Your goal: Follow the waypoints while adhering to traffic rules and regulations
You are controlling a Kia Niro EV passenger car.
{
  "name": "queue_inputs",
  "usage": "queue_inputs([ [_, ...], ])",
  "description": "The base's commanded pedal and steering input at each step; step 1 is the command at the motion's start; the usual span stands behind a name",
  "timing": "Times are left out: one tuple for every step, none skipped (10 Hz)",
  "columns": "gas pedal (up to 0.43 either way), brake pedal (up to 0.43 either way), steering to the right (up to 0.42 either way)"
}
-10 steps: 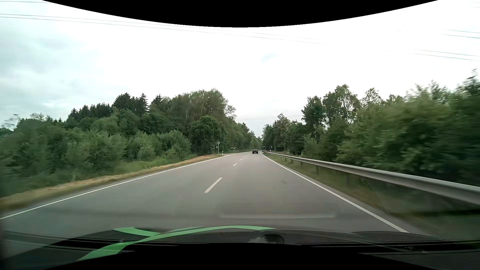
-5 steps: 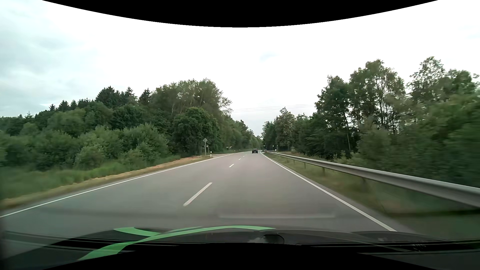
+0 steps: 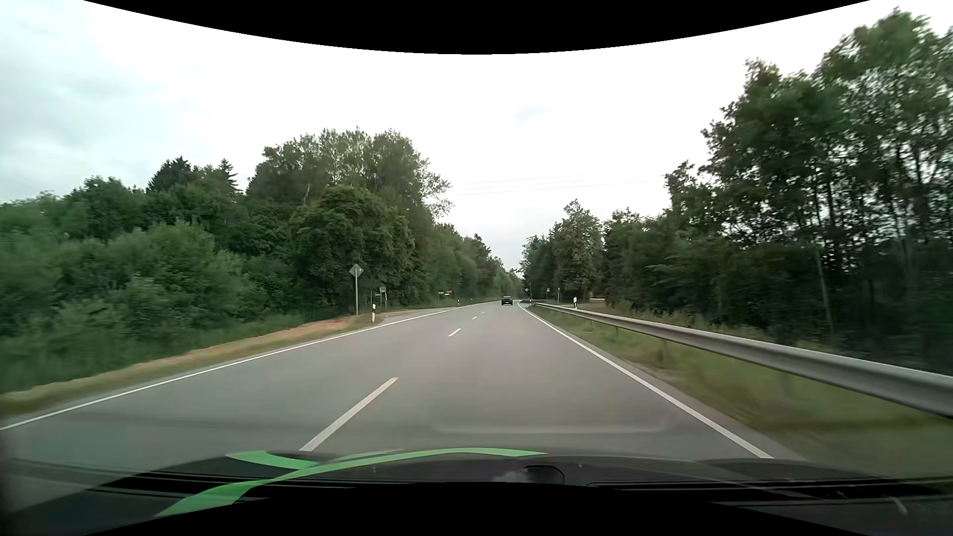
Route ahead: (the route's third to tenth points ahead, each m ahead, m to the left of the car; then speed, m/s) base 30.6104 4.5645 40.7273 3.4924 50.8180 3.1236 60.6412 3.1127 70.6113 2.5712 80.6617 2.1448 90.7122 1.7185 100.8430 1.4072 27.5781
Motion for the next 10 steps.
queue_inputs([
  [0.390, 0.000, -0.002],
  [0.421, 0.000, -0.002],
  [0.429, 0.000, -0.002],
  [0.449, 0.000, -0.002],
  [0.469, 0.000, -0.002],
  [0.480, 0.000, -0.002],
  [0.500, 0.000, -0.002],
  [0.512, 0.000, -0.002],
  [0.512, 0.000, -0.002],
  [0.520, 0.000, -0.002],
])
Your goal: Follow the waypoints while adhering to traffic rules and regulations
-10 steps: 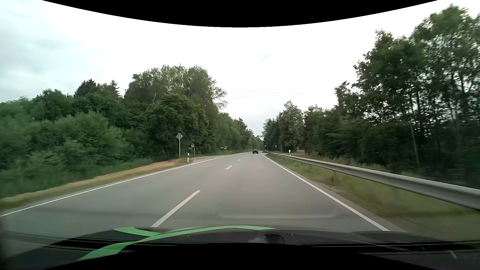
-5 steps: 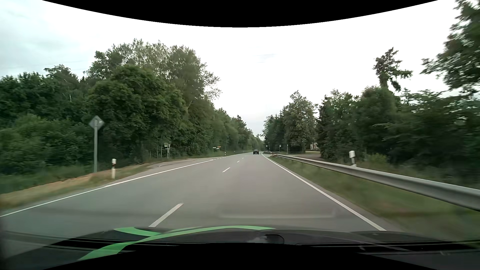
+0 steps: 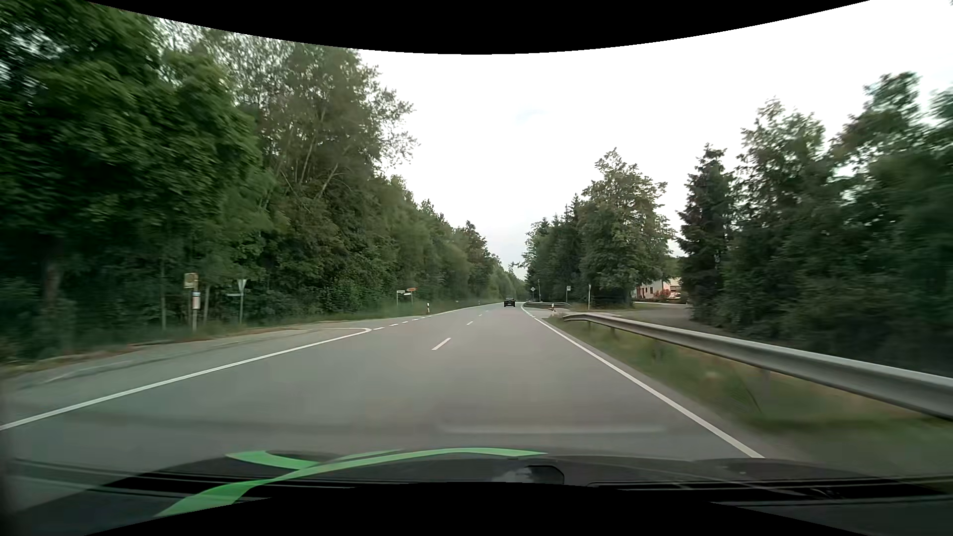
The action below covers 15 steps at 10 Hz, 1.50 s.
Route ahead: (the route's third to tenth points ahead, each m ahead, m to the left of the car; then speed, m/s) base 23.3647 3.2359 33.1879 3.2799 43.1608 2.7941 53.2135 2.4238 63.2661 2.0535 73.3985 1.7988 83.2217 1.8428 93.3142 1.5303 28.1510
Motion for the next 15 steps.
queue_inputs([
  [0.520, 0.000, -0.001],
  [0.520, 0.000, -0.001],
  [0.520, 0.000, -0.002],
  [0.531, 0.000, -0.001],
  [0.539, 0.000, -0.001],
  [0.539, 0.000, -0.001],
  [0.551, 0.000, -0.001],
  [0.551, 0.000, -0.001],
  [0.488, 0.000, -0.001],
  [0.331, 0.000, -0.001],
  [0.299, 0.000, -0.001],
  [0.299, 0.000, -0.001],
  [0.287, 0.000, -0.001],
  [0.260, 0.000, -0.001],
  [0.177, 0.000, -0.001],
])
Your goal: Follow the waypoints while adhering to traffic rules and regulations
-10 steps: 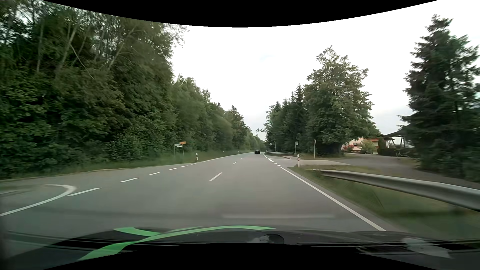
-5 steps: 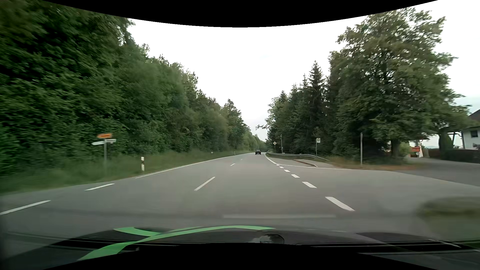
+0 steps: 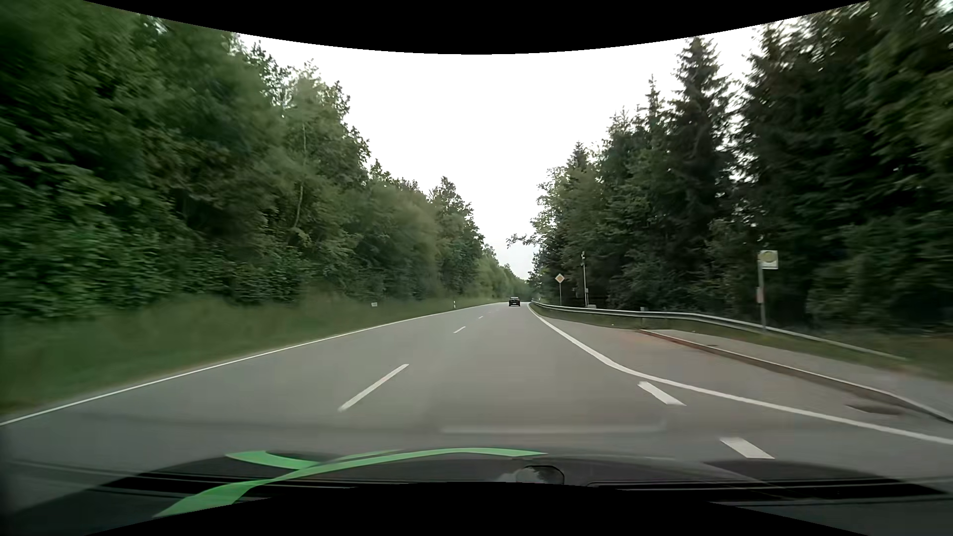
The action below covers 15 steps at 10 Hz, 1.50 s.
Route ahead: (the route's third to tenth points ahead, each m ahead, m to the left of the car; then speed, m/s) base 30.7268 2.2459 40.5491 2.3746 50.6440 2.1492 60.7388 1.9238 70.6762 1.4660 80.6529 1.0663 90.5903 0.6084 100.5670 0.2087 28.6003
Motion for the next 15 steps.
queue_inputs([
  [0.150, 0.000, 0.000],
  [0.150, 0.000, 0.000],
  [0.138, 0.000, 0.000],
  [0.138, 0.000, 0.000],
  [0.150, 0.000, 0.000],
  [0.177, 0.000, 0.001],
  [0.177, 0.000, 0.004],
  [0.189, 0.000, 0.004],
  [0.189, 0.000, 0.004],
  [0.189, 0.000, 0.004],
  [0.189, 0.000, 0.004],
  [0.189, 0.000, 0.004],
  [0.240, 0.000, 0.004],
  [0.268, 0.000, 0.004],
  [0.299, 0.000, 0.004],
])
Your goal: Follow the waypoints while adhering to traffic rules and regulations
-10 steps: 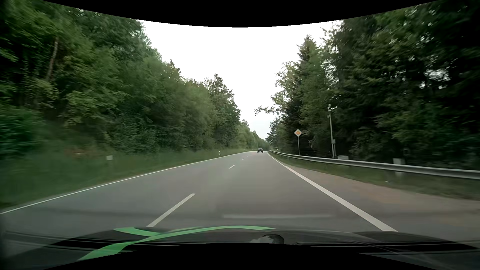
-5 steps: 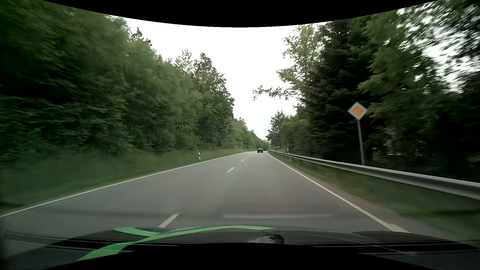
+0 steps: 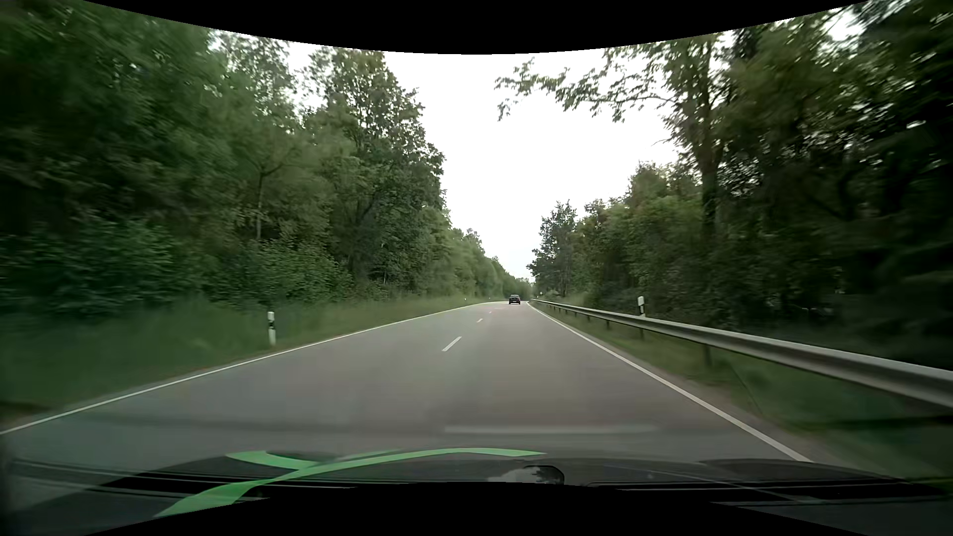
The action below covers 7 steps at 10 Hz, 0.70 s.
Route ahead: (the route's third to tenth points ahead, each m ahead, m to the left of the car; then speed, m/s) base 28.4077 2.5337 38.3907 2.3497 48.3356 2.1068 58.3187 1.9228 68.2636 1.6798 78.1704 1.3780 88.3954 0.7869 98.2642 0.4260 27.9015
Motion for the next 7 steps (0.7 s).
queue_inputs([
  [0.331, 0.000, 0.004],
  [0.350, 0.000, 0.004],
  [0.350, 0.000, 0.004],
  [0.350, 0.000, 0.004],
  [0.350, 0.000, 0.003],
  [0.350, 0.000, 0.003],
  [0.358, 0.000, 0.003],
])
